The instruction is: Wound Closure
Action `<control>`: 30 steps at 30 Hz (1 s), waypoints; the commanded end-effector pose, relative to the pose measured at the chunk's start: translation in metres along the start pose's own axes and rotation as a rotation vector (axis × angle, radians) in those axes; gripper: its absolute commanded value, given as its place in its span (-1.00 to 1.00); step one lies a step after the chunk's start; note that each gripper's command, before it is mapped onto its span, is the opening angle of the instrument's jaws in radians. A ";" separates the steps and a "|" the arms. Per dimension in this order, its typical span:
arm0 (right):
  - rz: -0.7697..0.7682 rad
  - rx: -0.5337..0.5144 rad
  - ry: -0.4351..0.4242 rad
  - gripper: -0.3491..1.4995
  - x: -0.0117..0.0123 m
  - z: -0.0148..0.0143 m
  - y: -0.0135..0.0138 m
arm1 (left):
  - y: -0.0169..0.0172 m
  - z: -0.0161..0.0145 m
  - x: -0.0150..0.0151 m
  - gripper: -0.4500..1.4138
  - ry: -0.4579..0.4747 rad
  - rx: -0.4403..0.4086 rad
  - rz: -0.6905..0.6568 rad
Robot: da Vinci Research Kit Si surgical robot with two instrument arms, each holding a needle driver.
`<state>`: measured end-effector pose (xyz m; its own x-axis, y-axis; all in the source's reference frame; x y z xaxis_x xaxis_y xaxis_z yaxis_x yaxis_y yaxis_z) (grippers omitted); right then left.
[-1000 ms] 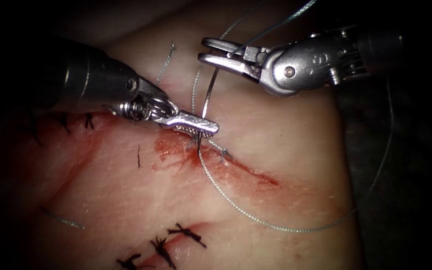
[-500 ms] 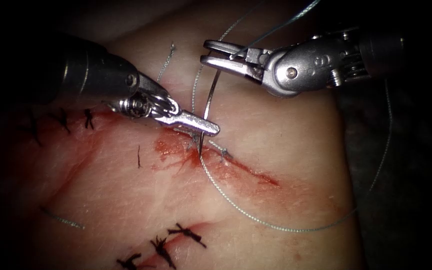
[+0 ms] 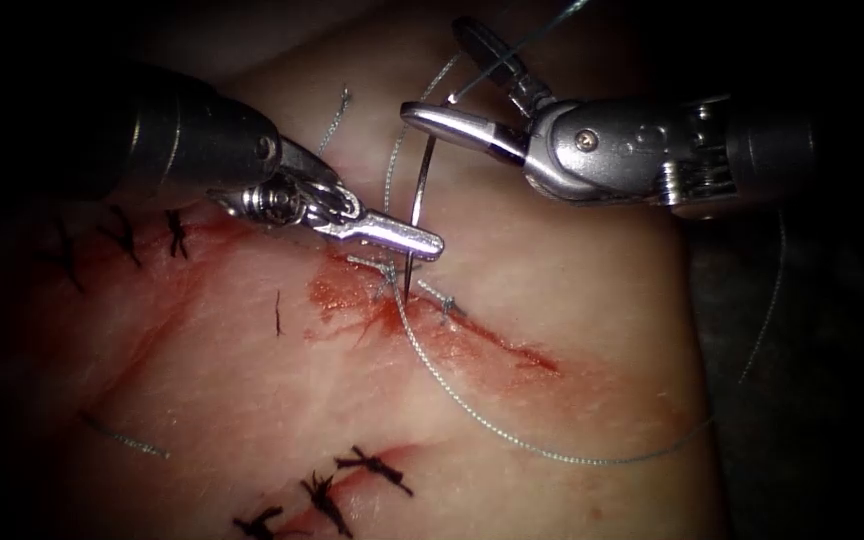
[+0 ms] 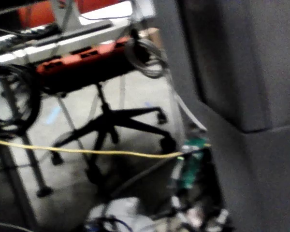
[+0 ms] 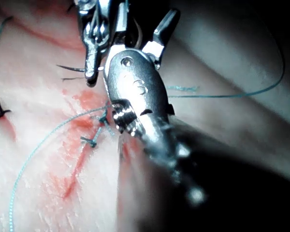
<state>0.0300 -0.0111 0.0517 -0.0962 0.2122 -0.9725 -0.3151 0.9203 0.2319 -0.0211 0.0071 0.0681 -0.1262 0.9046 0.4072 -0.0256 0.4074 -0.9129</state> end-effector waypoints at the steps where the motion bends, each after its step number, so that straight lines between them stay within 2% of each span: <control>1: 0.078 -0.017 -0.021 0.85 -0.0004 -0.0004 -0.0005 | -0.0005 0.0004 0.0003 -1.00 -0.001 -0.004 0.000; 11: 0.120 0.075 -0.077 0.65 -0.0017 -0.0017 -0.0013 | -0.0003 0.0004 0.0002 -1.00 -0.030 0.053 0.058; 18: 0.120 0.098 -0.077 0.54 -0.0018 -0.0014 -0.0014 | -0.0002 0.0008 -0.0008 -1.00 -0.078 0.159 0.057; 22: 0.102 0.097 -0.076 0.49 -0.0018 -0.0012 -0.0014 | -0.0003 0.0009 -0.0010 -1.00 -0.081 0.163 0.059; 25: 0.073 0.096 -0.074 0.34 -0.0018 -0.0010 -0.0013 | -0.0006 0.0009 -0.0011 -1.00 -0.084 0.164 0.067; 30: 0.050 0.096 -0.073 0.25 -0.0018 -0.0010 -0.0012 | -0.0006 0.0009 -0.0010 -1.00 -0.081 0.165 0.032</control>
<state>0.0288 -0.0128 0.0529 -0.0350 0.2756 -0.9606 -0.2197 0.9356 0.2764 -0.0215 0.0058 0.0677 -0.2069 0.8997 0.3844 -0.1845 0.3500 -0.9184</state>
